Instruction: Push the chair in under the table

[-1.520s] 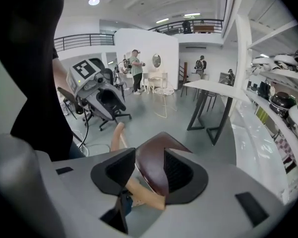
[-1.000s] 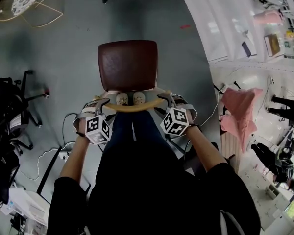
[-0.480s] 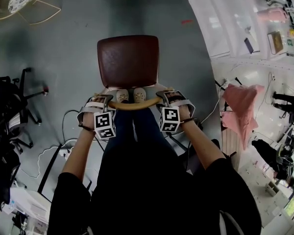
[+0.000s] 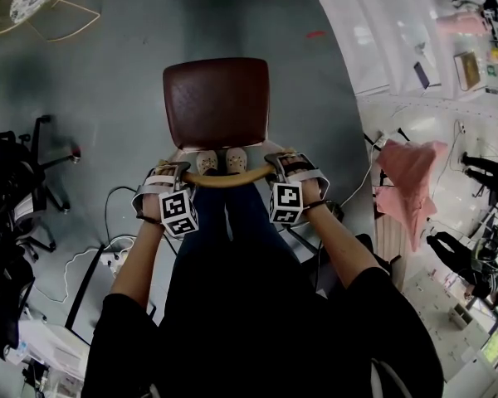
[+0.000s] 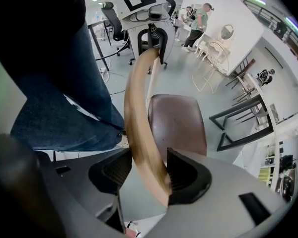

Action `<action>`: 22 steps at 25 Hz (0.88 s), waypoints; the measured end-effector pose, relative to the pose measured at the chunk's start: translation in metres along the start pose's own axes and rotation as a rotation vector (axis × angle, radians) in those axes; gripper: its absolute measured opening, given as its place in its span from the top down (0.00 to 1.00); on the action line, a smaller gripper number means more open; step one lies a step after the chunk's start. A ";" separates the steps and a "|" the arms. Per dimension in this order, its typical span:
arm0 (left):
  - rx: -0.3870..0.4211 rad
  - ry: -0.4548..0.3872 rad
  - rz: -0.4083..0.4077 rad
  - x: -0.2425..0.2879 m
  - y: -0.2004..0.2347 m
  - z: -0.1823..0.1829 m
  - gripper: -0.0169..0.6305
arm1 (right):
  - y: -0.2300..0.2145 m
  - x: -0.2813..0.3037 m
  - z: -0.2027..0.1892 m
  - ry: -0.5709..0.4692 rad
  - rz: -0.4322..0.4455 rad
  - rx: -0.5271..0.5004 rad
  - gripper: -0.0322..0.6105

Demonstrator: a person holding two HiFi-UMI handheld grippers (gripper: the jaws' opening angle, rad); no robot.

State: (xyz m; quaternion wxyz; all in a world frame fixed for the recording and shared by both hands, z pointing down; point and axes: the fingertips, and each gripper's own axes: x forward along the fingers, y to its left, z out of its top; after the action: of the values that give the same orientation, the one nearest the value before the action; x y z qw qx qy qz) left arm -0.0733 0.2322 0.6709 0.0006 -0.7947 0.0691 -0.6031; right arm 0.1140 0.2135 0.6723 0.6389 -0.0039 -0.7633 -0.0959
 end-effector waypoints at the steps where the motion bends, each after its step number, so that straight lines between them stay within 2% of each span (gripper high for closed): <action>1: -0.004 -0.001 0.005 0.000 0.001 -0.001 0.59 | -0.001 0.000 0.001 -0.001 -0.005 0.005 0.63; 15: -0.024 0.048 -0.033 0.001 0.015 -0.015 0.56 | -0.008 0.002 0.013 -0.010 -0.005 0.040 0.63; 22: -0.031 0.058 0.011 0.007 0.049 -0.018 0.56 | -0.040 0.011 0.009 0.039 -0.035 0.068 0.63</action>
State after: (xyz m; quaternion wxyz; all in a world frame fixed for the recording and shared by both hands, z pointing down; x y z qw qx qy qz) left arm -0.0942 0.1846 0.6782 -0.0106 -0.7764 0.0827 -0.6247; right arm 0.0982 0.1741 0.6763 0.6517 0.0329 -0.7534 -0.0810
